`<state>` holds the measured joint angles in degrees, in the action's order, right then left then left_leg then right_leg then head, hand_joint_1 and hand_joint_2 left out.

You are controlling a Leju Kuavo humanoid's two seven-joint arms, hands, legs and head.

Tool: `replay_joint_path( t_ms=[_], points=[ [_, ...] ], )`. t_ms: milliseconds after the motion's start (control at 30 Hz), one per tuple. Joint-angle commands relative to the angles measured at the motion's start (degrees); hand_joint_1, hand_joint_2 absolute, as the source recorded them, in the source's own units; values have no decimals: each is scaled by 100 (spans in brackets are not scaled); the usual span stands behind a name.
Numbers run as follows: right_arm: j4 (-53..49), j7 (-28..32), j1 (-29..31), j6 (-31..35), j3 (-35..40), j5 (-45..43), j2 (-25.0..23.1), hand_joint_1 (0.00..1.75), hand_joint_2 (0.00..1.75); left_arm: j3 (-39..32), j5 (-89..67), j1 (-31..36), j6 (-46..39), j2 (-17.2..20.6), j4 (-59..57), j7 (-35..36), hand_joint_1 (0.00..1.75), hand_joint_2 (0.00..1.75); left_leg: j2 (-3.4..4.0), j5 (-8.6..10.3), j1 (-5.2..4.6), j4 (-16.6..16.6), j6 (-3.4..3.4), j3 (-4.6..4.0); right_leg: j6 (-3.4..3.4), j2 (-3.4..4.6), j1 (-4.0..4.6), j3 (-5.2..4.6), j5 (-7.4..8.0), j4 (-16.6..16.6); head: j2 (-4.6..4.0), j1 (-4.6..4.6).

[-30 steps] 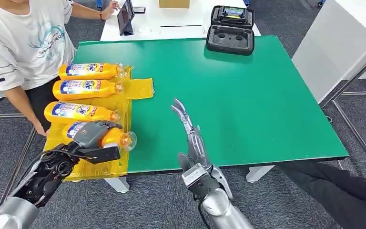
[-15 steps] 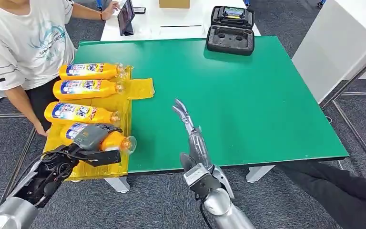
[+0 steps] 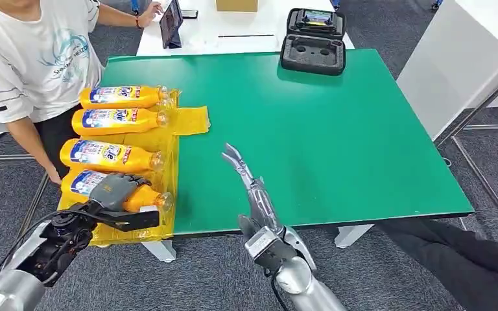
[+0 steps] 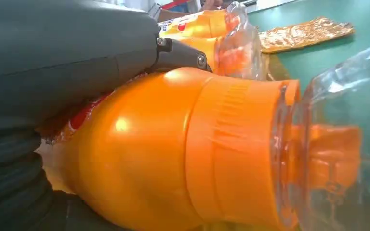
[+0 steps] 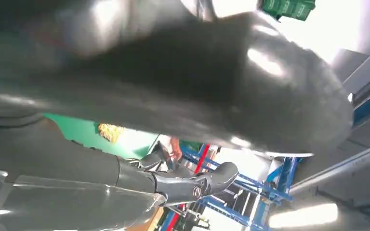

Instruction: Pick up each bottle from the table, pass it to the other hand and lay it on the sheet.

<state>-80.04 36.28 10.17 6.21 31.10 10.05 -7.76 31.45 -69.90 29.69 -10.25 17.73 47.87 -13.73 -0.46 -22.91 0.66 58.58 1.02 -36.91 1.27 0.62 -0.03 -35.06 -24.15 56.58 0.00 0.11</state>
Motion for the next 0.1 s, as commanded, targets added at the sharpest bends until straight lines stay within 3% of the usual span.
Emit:
replay_joint_path(
  t_ms=[33,100],
  points=[
    [552,-75,373,-97,144,-36,-28,0,0,-69,-329,35,-148,-224,-851,219,175,175,11,-3,-4,-9,-1,25,0,7,-3,20,0,-6,0,0],
    [555,-77,394,-102,112,-32,-35,0,0,-229,-262,-34,10,-317,-778,70,175,175,14,-4,-5,-12,-2,43,0,7,-4,36,-1,-8,0,-2]
  ],
)
